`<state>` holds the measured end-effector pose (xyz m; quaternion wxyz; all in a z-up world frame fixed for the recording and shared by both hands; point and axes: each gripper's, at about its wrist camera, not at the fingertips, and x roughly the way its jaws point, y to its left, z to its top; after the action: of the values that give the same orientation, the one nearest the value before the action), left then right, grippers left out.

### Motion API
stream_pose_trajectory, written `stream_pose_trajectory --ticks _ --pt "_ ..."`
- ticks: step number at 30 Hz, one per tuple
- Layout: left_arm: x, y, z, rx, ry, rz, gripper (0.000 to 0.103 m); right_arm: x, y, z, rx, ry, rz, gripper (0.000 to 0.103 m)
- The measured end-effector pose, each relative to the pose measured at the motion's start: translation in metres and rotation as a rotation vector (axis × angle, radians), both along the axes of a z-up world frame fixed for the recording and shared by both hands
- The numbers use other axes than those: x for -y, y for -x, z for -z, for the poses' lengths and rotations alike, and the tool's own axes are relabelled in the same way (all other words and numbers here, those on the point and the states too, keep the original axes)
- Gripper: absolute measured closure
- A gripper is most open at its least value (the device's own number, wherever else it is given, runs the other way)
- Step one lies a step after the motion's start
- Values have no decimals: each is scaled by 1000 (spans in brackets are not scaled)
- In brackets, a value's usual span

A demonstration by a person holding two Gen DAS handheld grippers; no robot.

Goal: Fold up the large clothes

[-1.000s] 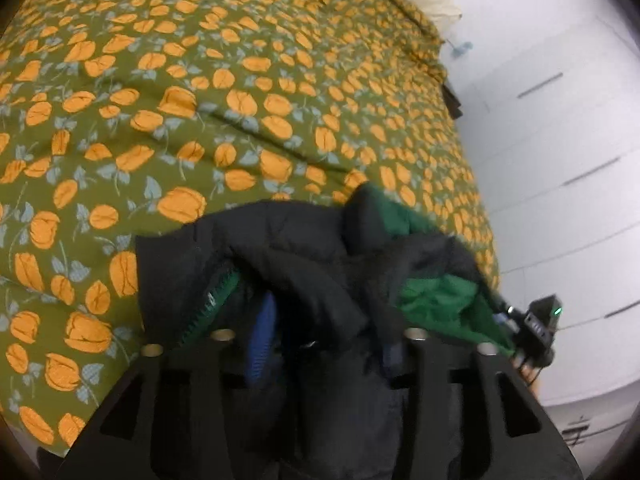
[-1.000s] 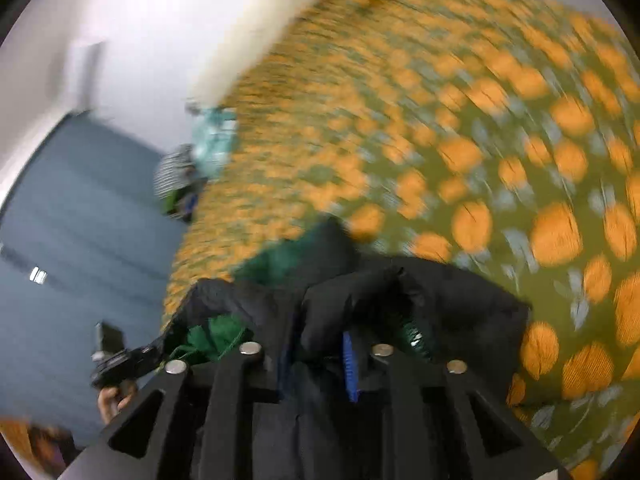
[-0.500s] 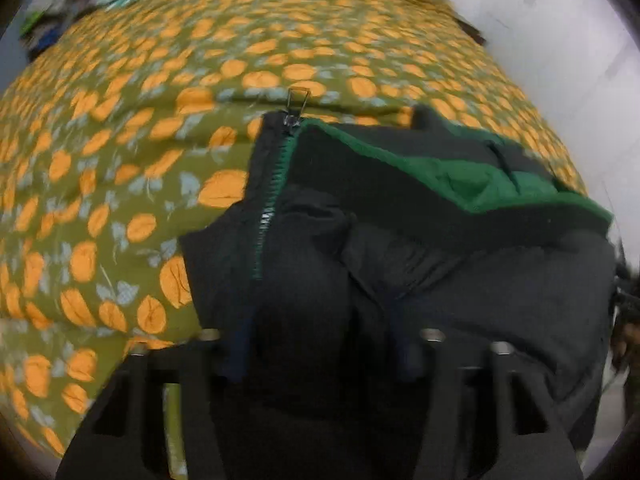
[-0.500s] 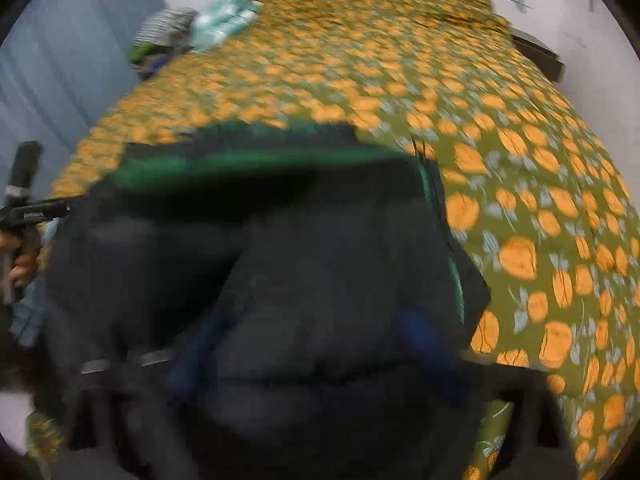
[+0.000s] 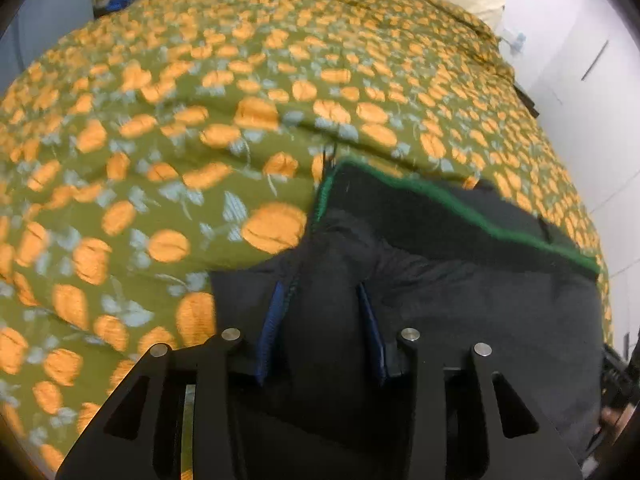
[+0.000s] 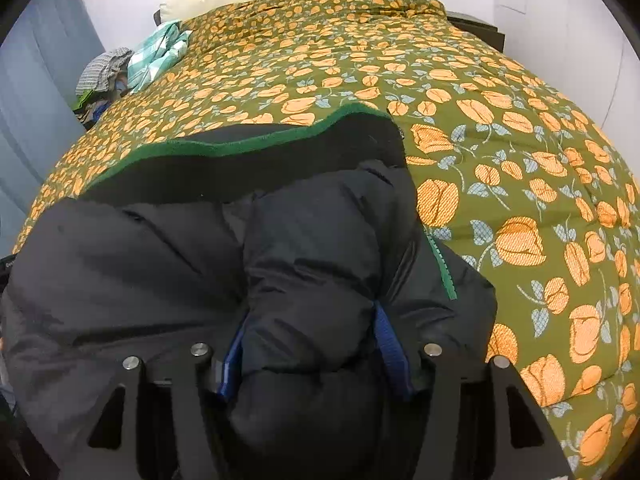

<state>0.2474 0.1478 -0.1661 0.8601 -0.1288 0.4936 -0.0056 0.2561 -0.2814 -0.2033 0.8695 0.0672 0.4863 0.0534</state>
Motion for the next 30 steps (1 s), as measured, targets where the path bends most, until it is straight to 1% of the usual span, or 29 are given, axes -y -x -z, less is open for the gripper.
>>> stream_pose_trajectory --ticks 1,2,3,4,5,6,7,8,9,11,13,14,15,16,17,18,19,21,23,27,30 --pt "1 5 -10 28 -5 11 56 0 5 -10 6 -9 -1 44" --pt "4 12 -23 69 -2 31 50 3 11 -25 33 -33 -3 44" --pt "10 19 -40 120 -5 56 38 6 18 -42 74 -60 -9 44" --pt "20 24 -56 170 -9 90 28 6 21 -56 109 -76 -14 43" --pt "27 26 -62 192 -7 119 25 6 23 -70 147 -94 -22 40" --pt "45 27 -72 217 -4 193 20 4 23 -82 178 -109 -32 36" --pt "56 20 -73 222 -10 231 20 2 20 -91 202 -124 -42 35" --pt "69 19 -74 228 -33 278 20 0 15 -96 215 -136 -47 34" --pt "83 14 -69 228 -79 308 19 -4 7 -98 221 -149 -50 34" --pt "102 1 -49 202 -158 323 20 -13 -8 -92 215 -171 -51 34" --pt "114 -11 -29 163 -210 335 20 -21 -25 -69 178 -190 -52 34" --pt "119 -17 -12 134 -239 336 20 -25 -30 -55 159 -173 -48 34" --pt "118 -17 -4 119 -244 328 19 -25 -34 -40 138 -148 -37 34" --pt "115 -17 4 110 -230 315 15 -24 -37 -22 118 -124 -16 34" --pt "109 -16 11 110 -191 295 14 -20 -36 -6 110 -130 -3 34" --pt "101 -14 17 120 -140 272 12 -14 -31 5 122 -160 4 34" --pt "97 -12 19 130 -106 259 11 -10 -27 11 144 -186 7 34" --pt "95 -7 25 160 -81 259 10 -7 -21 20 182 -204 -6 34" --pt "94 -5 32 175 -59 256 10 -10 -19 26 197 -192 -21 34" --pt "88 -10 43 182 -2 245 9 -9 -23 39 218 -210 -16 34" --pt "88 -11 47 188 13 240 9 -6 -27 47 224 -228 -15 34"
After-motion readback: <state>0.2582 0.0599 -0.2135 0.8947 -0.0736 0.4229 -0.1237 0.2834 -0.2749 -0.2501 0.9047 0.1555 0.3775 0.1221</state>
